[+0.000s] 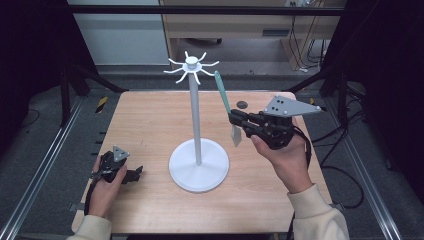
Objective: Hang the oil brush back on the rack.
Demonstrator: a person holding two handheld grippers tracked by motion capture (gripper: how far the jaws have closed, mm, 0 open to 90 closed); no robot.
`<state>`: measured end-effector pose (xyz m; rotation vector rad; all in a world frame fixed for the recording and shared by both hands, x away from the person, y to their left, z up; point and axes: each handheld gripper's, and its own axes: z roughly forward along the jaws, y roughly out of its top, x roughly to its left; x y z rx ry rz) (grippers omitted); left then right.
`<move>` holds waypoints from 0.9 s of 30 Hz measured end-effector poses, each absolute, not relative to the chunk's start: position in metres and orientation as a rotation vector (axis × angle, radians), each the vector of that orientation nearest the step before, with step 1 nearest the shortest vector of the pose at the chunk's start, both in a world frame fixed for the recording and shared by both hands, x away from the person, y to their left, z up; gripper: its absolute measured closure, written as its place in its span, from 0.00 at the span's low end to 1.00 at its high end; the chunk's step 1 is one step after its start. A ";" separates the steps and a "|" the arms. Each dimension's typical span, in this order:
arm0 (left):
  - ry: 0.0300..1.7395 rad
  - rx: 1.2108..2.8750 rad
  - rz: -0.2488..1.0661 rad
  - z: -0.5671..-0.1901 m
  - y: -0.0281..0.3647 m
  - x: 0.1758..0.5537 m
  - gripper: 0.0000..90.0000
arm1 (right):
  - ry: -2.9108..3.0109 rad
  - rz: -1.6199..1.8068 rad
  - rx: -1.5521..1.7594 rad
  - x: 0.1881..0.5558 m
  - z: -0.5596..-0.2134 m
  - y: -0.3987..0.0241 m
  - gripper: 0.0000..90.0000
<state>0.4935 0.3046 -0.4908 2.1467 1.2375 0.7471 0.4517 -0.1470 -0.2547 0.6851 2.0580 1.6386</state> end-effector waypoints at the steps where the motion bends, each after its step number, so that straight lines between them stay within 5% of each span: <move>1: 1.238 2.146 0.749 -0.491 0.305 0.493 0.03 | 2.058 1.637 0.685 0.452 -0.255 -0.147 0.92; 27: 1.237 2.147 0.752 -0.490 0.305 0.494 0.03 | 2.083 1.625 0.692 0.458 -0.255 -0.132 0.91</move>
